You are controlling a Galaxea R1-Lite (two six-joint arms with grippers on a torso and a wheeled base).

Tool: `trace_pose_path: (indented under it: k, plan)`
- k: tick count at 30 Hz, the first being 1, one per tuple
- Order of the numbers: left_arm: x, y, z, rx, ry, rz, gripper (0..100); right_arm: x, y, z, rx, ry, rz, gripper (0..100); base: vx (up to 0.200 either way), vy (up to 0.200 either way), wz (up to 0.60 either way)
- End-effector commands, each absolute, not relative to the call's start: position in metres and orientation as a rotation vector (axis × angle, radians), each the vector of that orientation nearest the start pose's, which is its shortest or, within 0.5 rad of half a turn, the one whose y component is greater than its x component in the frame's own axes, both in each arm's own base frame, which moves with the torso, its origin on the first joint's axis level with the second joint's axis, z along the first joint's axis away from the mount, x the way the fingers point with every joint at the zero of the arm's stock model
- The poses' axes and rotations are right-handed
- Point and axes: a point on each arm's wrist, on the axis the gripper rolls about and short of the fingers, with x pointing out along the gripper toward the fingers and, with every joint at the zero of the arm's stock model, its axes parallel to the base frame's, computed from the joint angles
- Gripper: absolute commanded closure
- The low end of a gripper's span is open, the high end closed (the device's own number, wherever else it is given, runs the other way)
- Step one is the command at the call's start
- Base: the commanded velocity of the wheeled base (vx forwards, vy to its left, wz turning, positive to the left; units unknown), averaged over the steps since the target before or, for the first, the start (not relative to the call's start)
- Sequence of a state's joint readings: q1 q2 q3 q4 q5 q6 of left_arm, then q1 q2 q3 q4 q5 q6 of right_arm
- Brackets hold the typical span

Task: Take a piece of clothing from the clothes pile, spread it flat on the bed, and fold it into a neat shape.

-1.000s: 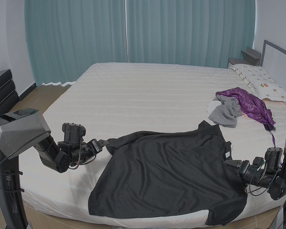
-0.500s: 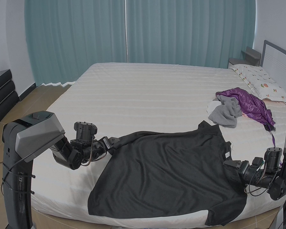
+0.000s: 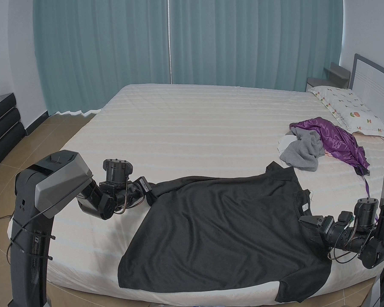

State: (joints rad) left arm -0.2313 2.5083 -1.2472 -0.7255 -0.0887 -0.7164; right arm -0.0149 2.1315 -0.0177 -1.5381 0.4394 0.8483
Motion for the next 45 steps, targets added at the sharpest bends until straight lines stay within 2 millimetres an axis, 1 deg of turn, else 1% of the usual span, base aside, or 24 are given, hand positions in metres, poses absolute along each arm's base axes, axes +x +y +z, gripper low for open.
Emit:
trace_pose_path:
  k: [1,2,3,6,9,13,20,22,27,31,32,37,39,41,42,44,45]
  plan:
    - [0.453,-0.101,-0.014,-0.662,0.586,-0.099,100,0.217,0.006,0.010,0.944,0.720,0.146,0,0.000,0.000,0.00]
    - [0.459,-0.101,-0.013,-0.661,0.563,-0.105,100,0.217,0.007,0.010,0.943,0.720,0.146,0,0.000,0.000,0.00]
    - [0.460,-0.101,-0.012,-0.660,0.560,-0.105,100,0.217,0.007,0.010,0.944,0.721,0.147,0,0.000,0.000,0.00]
    - [0.473,-0.096,-0.003,-0.660,0.515,-0.101,100,0.217,0.007,0.010,0.944,0.721,0.147,0,0.000,0.000,0.00]
    - [0.482,-0.091,0.003,-0.626,0.521,-0.092,100,0.217,0.007,0.009,0.944,0.721,0.145,0,0.000,0.000,0.00]
    - [0.501,-0.085,0.005,-0.592,0.487,-0.089,100,0.217,0.007,0.009,0.943,0.723,0.147,0,0.000,0.000,0.00]
    - [0.518,-0.079,0.012,-0.541,0.475,-0.084,100,0.217,0.009,0.010,0.939,0.726,0.156,0,0.000,0.000,0.00]
    - [0.522,-0.076,0.011,-0.527,0.469,-0.083,100,0.217,0.010,0.009,0.939,0.728,0.157,0,0.000,0.000,0.00]
    - [0.529,-0.077,0.002,-0.517,0.478,-0.076,100,0.217,0.010,0.009,0.937,0.728,0.157,0,0.000,0.000,0.00]
    - [0.537,-0.078,-0.003,-0.512,0.452,-0.051,100,0.217,0.010,0.009,0.938,0.730,0.160,0,0.000,0.000,0.00]
    - [0.538,-0.078,-0.005,-0.512,0.449,-0.044,0,0.217,0.010,0.009,0.938,0.730,0.160,0,0.000,0.000,0.00]
    - [0.537,-0.078,-0.009,-0.517,0.482,-0.029,0,0.217,0.010,0.007,0.940,0.738,0.155,0,0.000,0.000,0.00]
    - [0.536,-0.073,-0.006,-0.527,0.496,-0.013,0,0.217,0.010,0.007,0.941,0.741,0.153,0,0.000,0.000,0.00]
    - [0.535,-0.070,-0.001,-0.540,0.497,-0.003,0,0.217,0.010,0.007,0.941,0.740,0.154,0,0.000,0.000,0.00]
    - [0.531,-0.065,0.008,-0.557,0.496,0.008,0,0.216,0.010,0.007,0.941,0.741,0.153,0,0.000,0.000,0.00]
    - [0.523,-0.059,0.017,-0.574,0.515,0.017,0,0.216,0.010,0.007,0.941,0.740,0.154,0,0.000,0.000,0.00]
    - [0.513,-0.055,0.022,-0.578,0.537,0.014,0,0.216,0.010,0.007,0.942,0.738,0.151,0,0.000,0.000,0.00]
